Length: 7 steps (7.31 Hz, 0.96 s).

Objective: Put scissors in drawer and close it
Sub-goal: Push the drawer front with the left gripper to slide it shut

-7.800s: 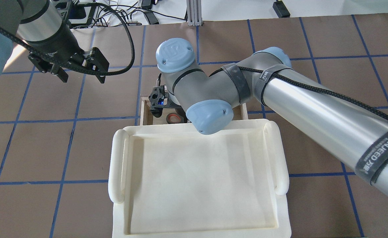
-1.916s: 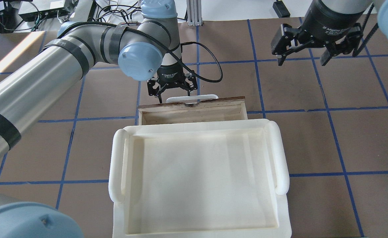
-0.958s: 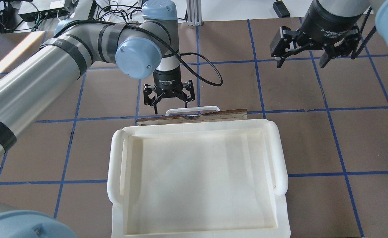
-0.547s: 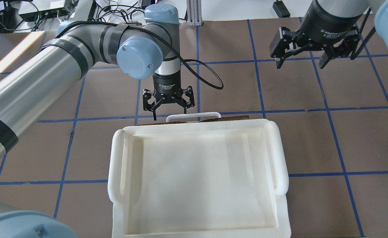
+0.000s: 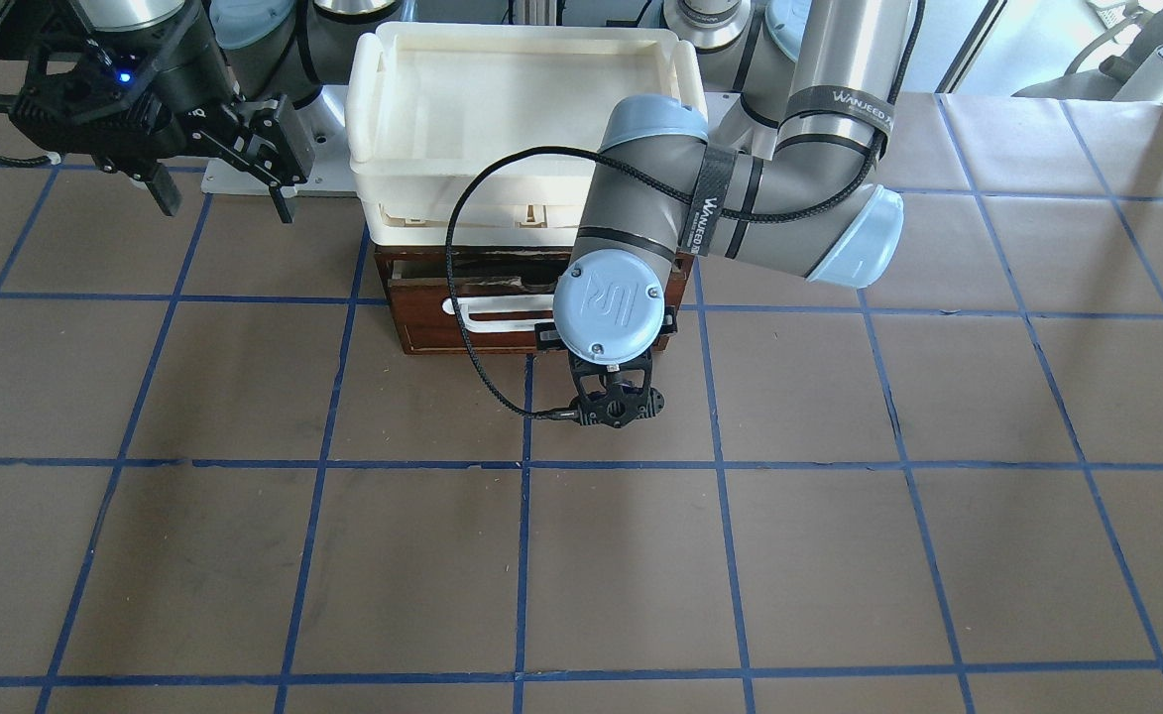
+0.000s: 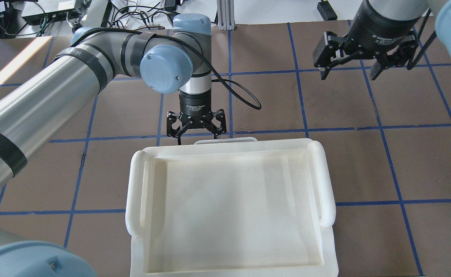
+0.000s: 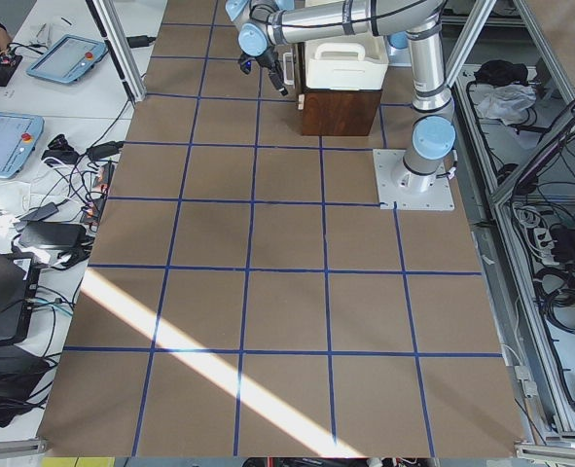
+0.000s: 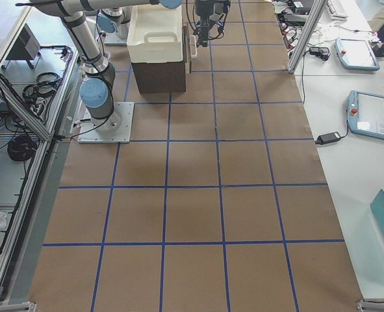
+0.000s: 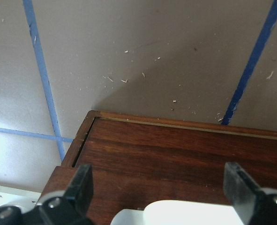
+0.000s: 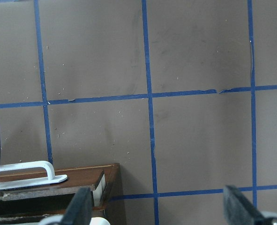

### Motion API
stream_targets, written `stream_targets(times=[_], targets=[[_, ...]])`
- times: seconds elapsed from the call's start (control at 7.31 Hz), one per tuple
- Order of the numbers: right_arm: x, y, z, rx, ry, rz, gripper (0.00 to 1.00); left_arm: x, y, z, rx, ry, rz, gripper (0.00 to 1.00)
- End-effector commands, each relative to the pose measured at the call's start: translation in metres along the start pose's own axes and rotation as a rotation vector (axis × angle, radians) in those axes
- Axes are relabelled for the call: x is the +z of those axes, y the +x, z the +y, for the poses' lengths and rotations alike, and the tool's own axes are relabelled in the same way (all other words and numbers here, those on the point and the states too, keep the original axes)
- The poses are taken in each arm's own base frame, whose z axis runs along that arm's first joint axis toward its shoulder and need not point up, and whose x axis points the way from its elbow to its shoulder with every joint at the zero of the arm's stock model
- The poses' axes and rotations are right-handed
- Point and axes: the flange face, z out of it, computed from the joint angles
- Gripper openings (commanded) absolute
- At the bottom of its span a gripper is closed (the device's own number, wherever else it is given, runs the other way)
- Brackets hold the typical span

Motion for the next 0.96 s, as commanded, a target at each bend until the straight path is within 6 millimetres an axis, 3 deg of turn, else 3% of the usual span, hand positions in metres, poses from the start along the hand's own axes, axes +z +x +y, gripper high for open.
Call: stream_targets(times=[0.0,0.41,0.82], targets=[[0.001,0.0,0.0,0.001,-0.002,0.0,1.0,0.006,0.001,0.005,0.005,-0.036,-0.017,1.0],[0.001,0.001,0.0,-0.001,-0.001,0.003,1.0,0.013,0.01,0.007,0.017,-0.05,-0.032,1.0],[0.0,0.0,0.0,-0.001,0.0,0.0,1.0,0.002,0.005,0.012,0.016,-0.024,-0.027,1.0]])
